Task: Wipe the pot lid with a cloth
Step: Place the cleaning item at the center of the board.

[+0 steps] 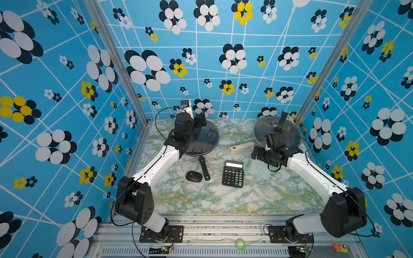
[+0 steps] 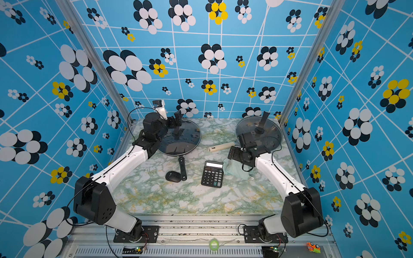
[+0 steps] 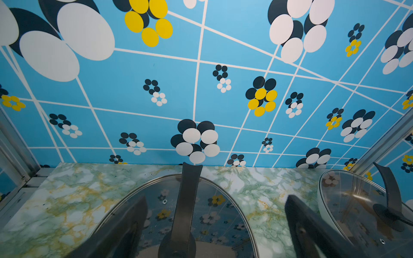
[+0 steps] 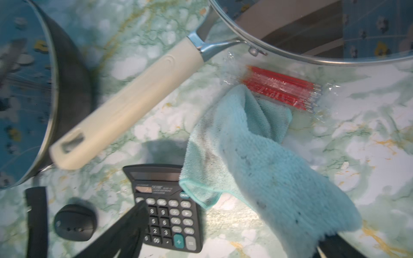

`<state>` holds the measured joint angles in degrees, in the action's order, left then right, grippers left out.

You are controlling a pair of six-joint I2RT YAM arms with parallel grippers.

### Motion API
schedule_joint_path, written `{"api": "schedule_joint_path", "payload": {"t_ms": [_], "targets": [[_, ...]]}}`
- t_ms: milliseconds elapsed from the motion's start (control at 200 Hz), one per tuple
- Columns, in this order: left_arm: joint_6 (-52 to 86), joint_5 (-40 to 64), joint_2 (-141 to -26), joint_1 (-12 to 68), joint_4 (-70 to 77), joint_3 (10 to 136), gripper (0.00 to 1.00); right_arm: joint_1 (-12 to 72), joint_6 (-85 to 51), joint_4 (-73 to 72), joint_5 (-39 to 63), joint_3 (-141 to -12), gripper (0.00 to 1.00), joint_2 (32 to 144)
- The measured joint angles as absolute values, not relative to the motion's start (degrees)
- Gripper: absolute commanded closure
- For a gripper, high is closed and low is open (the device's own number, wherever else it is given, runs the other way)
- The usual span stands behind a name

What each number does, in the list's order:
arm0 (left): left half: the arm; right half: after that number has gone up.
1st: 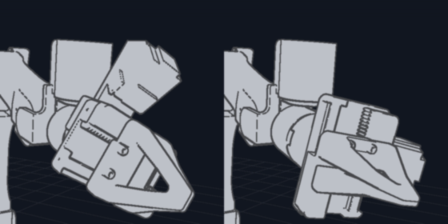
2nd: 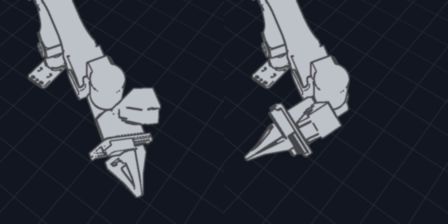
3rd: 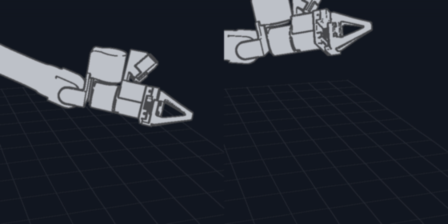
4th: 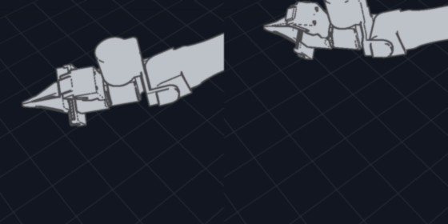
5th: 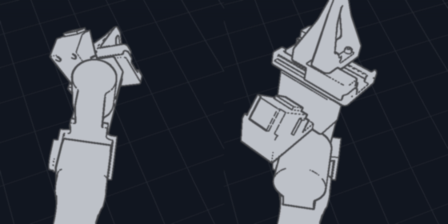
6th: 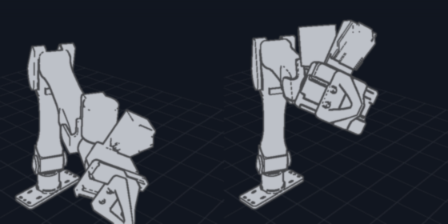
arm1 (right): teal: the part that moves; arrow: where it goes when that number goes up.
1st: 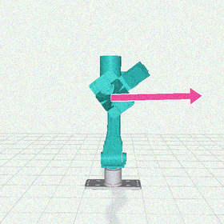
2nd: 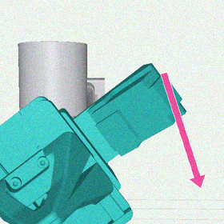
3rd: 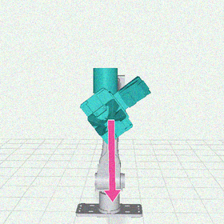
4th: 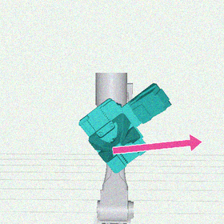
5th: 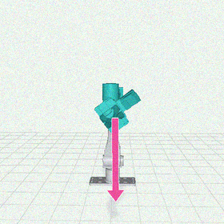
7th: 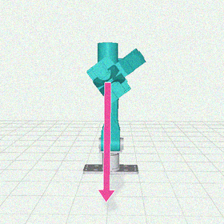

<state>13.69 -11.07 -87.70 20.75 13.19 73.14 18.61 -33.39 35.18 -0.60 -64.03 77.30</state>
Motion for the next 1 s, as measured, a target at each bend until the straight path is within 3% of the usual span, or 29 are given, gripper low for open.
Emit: {"api": "schedule_joint_path", "payload": {"t_ms": [130, 335, 475, 670, 845, 1000], "targets": [[14.2, -10.8, -86.4, 20.6, 10.7, 72.8, 0.01, 18.6, -33.1, 32.8, 1.4, -65.4, 0.01, 71.8], [14.2, -9.6, -86.3, 20.6, 6.9, 73.2, 0.01, 18.5, -28.6, 43.1, -3.3, -78.2, 0.01, 78.6], [14.2, -10.0, -86.1, 20.5, 5.9, 73.1, 0.01, 18.4, -25.1, 40.8, -7.0, -79.4, 0.01, 73.3], [15.6, -12.4, -78.9, 17.0, 8.4, 62.1, 0.01, 12.6, -23.1, 31.4, -16.4, -69.5, 0.01, 63.3], [16.8, -15.4, -67.8, 8.9, 9.1, 46.3, 0.01, 8.6, -20.9, 25.0, -22.3, -53.3, 0.01, 65.6], [13.9, -17.8, -56.0, 7.4, 11.2, 31.6, 0.01, 7.5, -18.4, 20.1, -24.9, -43.0, 0.01, 66.5]]}}
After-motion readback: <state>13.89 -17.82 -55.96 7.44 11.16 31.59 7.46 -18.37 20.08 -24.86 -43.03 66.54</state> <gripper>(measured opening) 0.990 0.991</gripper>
